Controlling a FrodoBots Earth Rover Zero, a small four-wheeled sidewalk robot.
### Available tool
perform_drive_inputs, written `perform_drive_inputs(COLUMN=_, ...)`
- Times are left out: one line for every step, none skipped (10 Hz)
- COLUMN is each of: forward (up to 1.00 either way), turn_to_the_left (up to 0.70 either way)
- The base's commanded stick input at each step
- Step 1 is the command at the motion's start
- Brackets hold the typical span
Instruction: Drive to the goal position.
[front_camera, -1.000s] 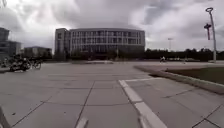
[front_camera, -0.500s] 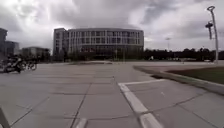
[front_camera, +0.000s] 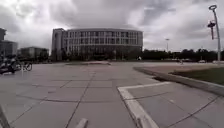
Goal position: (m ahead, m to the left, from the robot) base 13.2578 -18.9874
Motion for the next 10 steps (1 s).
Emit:
perform_drive_inputs(forward=0.70, turn_to_the_left=0.01)
perform_drive_inputs(forward=0.70, turn_to_the_left=0.01)
perform_drive_inputs(forward=0.70, turn_to_the_left=0.01)
perform_drive_inputs(forward=0.70, turn_to_the_left=0.01)
perform_drive_inputs(forward=0.70, turn_to_the_left=0.01)
perform_drive_inputs(forward=0.70, turn_to_the_left=0.01)
perform_drive_inputs(forward=0.70, turn_to_the_left=0.01)
perform_drive_inputs(forward=0.70, turn_to_the_left=0.01)
perform_drive_inputs(forward=0.70, turn_to_the_left=0.01)
perform_drive_inputs(forward=0.70, turn_to_the_left=0.01)
